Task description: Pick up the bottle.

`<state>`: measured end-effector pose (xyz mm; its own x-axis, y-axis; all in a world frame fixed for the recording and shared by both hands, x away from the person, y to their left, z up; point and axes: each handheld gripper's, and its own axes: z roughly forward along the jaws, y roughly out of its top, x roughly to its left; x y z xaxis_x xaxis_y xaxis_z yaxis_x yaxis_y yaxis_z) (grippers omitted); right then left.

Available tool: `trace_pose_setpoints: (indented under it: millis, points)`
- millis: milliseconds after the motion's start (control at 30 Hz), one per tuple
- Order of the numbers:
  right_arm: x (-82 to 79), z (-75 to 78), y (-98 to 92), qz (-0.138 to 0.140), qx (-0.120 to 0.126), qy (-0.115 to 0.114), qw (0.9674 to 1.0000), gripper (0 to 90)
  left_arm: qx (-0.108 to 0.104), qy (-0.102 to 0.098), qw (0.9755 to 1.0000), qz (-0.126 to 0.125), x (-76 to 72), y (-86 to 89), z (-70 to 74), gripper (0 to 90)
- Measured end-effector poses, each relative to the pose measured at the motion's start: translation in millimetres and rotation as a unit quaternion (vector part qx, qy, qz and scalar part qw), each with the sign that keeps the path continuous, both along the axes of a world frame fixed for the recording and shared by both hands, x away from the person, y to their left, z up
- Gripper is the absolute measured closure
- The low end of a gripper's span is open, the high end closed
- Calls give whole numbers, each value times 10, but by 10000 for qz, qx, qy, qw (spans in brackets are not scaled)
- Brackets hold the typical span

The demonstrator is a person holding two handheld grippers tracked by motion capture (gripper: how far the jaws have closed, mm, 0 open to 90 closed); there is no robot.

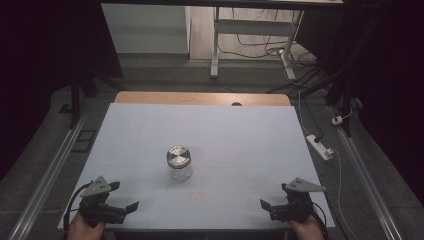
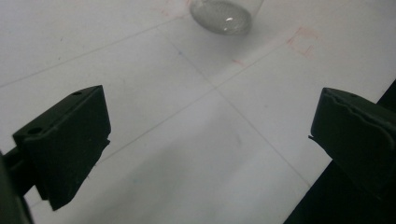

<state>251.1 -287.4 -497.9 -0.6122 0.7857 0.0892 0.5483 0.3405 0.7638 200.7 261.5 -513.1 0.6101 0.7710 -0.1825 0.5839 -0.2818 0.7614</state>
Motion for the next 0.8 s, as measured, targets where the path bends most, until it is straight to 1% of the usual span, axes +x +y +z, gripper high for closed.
trace_pose_setpoints:
  millis: [133, 200, 300, 433, 500, 533, 667, 800]
  points:
    - [3, -1, 0, 3, 4, 8, 10000, 0, -124, -93, 9998, -120, 46, -30, -26, 0]
    - [4, -1, 0, 4, 5, 11, 10000, 0, -139, -127, 9998, -121, 65, -52, -33, 0]
    - [7, -2, -1, -1, 11, 21, 10000, 0, -97, -143, 9998, -111, 101, -99, -46, 0]
    - [11, -3, -1, -6, 17, 33, 10000, 0, 18, -148, 9997, -178, 169, -180, -70, 0]
    - [11, -3, -1, -6, 16, 31, 10000, 0, 73, -183, 9996, -187, 202, -221, -70, 0]
    - [11, -3, -2, 1, 11, 29, 10000, 0, 83, -185, 9996, -190, 219, -237, -66, 0]
    - [11, -4, -1, 12, 8, 33, 10000, 0, 12, -174, 9996, -202, 287, -283, -50, 0]
    - [13, -4, 0, 23, 4, 40, 10000, 0, 77, -195, 9995, -246, 357, -344, -49, 0]
